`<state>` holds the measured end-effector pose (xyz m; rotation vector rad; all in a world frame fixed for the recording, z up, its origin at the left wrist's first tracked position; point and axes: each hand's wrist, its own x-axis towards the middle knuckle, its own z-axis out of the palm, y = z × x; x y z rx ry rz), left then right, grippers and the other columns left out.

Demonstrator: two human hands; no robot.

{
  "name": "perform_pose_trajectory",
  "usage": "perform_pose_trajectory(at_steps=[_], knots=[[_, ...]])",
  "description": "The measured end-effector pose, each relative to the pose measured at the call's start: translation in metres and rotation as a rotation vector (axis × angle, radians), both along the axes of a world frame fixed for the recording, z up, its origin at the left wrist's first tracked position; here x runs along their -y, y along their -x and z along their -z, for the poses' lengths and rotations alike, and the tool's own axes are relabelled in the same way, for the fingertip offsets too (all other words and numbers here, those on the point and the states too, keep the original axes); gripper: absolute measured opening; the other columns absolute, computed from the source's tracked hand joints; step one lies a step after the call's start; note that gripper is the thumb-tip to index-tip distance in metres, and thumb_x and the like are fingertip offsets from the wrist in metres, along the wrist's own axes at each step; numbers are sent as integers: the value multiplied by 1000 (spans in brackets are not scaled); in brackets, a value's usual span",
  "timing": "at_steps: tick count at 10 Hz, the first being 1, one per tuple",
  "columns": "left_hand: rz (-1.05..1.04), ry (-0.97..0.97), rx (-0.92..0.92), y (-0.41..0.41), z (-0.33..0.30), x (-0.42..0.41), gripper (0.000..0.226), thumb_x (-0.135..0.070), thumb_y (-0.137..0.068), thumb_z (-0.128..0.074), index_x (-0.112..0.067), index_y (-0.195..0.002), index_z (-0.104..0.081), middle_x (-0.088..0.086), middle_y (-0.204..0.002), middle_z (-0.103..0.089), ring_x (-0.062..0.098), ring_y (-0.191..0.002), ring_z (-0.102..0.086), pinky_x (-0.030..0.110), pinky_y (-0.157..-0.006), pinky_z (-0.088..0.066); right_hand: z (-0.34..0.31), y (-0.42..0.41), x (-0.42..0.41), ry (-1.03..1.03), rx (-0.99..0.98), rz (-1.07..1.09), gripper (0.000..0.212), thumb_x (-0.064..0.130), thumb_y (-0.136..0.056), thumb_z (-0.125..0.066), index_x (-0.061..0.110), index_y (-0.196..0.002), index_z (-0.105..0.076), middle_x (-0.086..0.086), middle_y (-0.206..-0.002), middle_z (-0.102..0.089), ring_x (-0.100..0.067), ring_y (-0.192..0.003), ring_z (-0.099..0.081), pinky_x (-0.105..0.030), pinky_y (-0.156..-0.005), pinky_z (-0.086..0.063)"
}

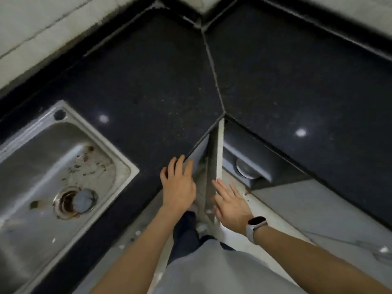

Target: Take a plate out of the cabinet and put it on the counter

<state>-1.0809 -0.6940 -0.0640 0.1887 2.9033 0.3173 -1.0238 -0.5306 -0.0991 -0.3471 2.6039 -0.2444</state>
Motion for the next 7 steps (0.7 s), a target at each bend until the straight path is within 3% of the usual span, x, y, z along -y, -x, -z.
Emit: perform_pose_trajectory(at_steps=[1, 2, 3, 4, 5, 6, 7], knots=[[137, 43, 79, 23, 8, -19, 68, -24, -85, -50, -17, -146, -21, 13, -157, -18, 33, -145, -15, 59, -113, -18, 5, -14, -17, 91, -71, 226, 23, 18, -73, -47, 14, -91, -61, -10, -139, -50, -24, -129, -46, -45, -96, -50], [235, 118, 105, 51, 17, -38, 78, -31, -89, -44, -15, -148, 4, 12, -160, 8, 32, -147, 7, 60, -115, -4, 1, -27, -37, 127, 33, 554, 71, -10, -81, -35, 14, -144, -11, -3, -158, 2, -22, -145, -4, -34, -118, -21], [235, 114, 81, 70, 24, -47, 84, -34, -87, -48, -11, -148, 6, 13, -160, 7, 33, -147, 7, 61, -115, -4, 7, -23, -44, -6, 58, 648, 87, -17, -74, -28, 19, -143, 9, -1, -157, 14, -28, -145, 7, -39, -120, -12], [246, 134, 101, 84, 33, -48, 88, -35, -85, -50, -9, -147, 8, 12, -160, 8, 33, -146, 9, 63, -116, -5, 14, -3, -53, -141, 35, 790, 80, -8, -79, -31, 17, -143, 11, -2, -158, 10, -36, -143, -2, -51, -117, -11], [249, 143, 83, 83, 39, -47, 87, -32, -83, -51, -8, -147, 2, 13, -160, 3, 34, -147, 5, 64, -114, -5, 18, 14, -66, -171, 1, 883, 83, -5, -76, -34, 17, -143, 8, -1, -158, 6, -37, -143, 3, -54, -117, -4], [242, 173, 76, 83, 39, -47, 88, -32, -82, -53, -8, -148, 1, 14, -160, 0, 35, -147, 3, 64, -113, -6, 20, 26, -74, -144, -5, 935, 84, -6, -75, -36, 18, -143, 8, -2, -158, 9, -35, -143, 11, -53, -117, 0], [234, 181, 65, 82, 38, -47, 89, -33, -81, -54, -9, -148, 1, 13, -160, -1, 35, -147, 2, 64, -114, -8, 18, 34, -84, -92, -6, 964, 74, 1, -82, -36, 14, -144, 3, -4, -158, 5, -31, -144, 9, -49, -120, -6]])
